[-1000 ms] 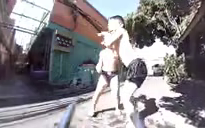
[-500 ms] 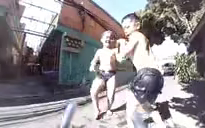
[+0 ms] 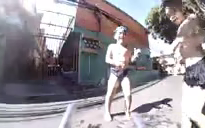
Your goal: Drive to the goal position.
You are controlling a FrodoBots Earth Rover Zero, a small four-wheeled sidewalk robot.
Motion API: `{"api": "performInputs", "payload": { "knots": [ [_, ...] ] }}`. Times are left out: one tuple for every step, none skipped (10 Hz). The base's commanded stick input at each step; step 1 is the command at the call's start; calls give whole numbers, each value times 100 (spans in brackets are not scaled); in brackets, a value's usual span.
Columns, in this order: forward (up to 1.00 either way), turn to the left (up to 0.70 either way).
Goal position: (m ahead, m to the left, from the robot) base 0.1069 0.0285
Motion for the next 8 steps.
{"api": "performInputs", "payload": {
  "knots": [
    [0,27],
    [0,25],
    [0,25],
    [0,27],
    [0,29],
    [0,30],
    [0,32],
    [0,34]
  ]
}}
